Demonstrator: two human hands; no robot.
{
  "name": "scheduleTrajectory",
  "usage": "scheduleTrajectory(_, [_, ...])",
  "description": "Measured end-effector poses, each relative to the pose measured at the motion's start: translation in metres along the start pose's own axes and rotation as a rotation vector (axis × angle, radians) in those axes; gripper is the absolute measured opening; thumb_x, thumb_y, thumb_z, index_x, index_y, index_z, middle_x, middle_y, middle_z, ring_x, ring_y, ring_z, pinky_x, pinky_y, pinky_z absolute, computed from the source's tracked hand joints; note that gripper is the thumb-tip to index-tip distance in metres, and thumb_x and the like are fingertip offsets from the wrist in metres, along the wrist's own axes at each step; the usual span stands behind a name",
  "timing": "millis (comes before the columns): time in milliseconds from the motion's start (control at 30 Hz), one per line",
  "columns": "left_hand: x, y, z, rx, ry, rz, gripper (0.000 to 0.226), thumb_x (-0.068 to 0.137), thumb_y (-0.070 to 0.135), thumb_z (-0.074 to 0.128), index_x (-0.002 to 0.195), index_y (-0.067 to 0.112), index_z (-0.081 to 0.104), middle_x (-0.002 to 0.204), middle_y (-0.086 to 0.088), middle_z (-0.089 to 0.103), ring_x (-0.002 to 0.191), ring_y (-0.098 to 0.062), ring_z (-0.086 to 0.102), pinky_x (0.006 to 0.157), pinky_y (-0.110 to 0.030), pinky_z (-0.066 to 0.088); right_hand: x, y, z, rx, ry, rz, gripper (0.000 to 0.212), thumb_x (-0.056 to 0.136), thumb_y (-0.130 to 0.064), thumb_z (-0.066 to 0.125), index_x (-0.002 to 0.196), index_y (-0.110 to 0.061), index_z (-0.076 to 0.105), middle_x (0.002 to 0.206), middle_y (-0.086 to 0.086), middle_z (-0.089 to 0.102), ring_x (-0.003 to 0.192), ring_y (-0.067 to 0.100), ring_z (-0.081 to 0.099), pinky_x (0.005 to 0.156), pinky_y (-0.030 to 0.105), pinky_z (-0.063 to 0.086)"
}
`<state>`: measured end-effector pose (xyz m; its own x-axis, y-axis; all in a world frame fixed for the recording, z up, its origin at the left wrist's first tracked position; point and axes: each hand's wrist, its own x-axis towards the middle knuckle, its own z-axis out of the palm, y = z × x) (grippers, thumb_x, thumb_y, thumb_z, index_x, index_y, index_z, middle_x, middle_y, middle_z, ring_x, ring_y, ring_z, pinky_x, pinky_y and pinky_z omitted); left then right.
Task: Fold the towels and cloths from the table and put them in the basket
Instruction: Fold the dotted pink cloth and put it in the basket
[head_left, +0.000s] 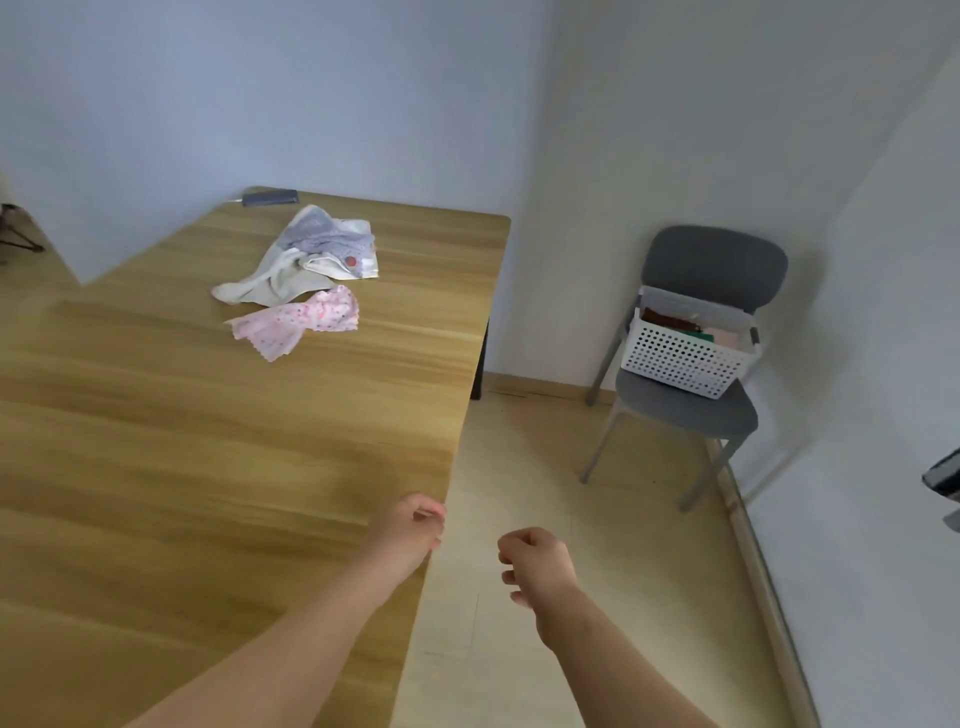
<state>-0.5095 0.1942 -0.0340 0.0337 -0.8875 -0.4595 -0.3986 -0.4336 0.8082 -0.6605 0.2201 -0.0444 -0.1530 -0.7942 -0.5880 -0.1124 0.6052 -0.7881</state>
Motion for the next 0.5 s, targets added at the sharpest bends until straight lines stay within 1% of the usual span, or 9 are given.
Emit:
scheduleTrajectory(100, [-0.019,-0.018,-0.026,0.035,0.008,0.013,0.017,0.094,0.015,0.050,0.087,0.028,0.057,0.100,0.003,0.064,0.085,-0.010,0.063,0.071,-0.024,0.047,-0.024,0.007,0.025,-0.004,-0.012,0.002,0.006,0.087,-0.011,0.048,0.088,-0.011,0.054,0.073,0.001,0.050,0.073,0.021,0.044,0.058,0.025,0.033])
scheduleTrajectory(200, [-0.022,-0.028,-0.052,0.038,0.010,0.023,0.019,0.094,0.015,0.049,0.086,0.030,0.057,0.099,0.005,0.063,0.086,-0.009,0.063,0.073,-0.025,0.048,-0.036,0.003,0.048,-0.007,-0.011,-0.018,0.007,0.088,-0.012,0.047,0.088,-0.012,0.055,0.074,0.000,0.050,0.073,0.021,0.045,0.057,0.025,0.034])
scheduleTrajectory(300, [-0.006,-0.035,-0.081,0.018,0.009,0.037,0.020,0.093,0.015,0.049,0.085,0.031,0.058,0.099,0.003,0.065,0.085,-0.009,0.065,0.076,-0.028,0.048,-0.027,-0.011,0.075,-0.017,0.011,-0.053,0.008,0.089,-0.012,0.047,0.088,-0.011,0.055,0.078,0.002,0.051,0.075,0.021,0.046,0.059,0.026,0.035])
scheduleTrajectory(400, [0.026,-0.038,-0.119,0.018,0.009,0.052,0.020,0.093,0.014,0.048,0.084,0.030,0.057,0.100,0.001,0.064,0.080,-0.009,0.064,0.071,-0.026,0.046,-0.004,-0.032,0.115,-0.028,0.034,-0.070,0.007,0.088,-0.012,0.048,0.086,-0.012,0.055,0.078,0.003,0.051,0.075,0.021,0.046,0.061,0.027,0.036])
scheduleTrajectory(500, [0.071,-0.033,-0.168,0.034,0.036,0.091,0.022,0.093,0.013,0.048,0.080,0.029,0.057,0.098,-0.001,0.065,0.074,-0.009,0.064,0.065,-0.025,0.045,0.031,-0.061,0.164,-0.051,0.074,-0.060,0.008,0.089,-0.015,0.049,0.085,-0.016,0.055,0.079,0.002,0.054,0.076,0.021,0.050,0.061,0.027,0.038])
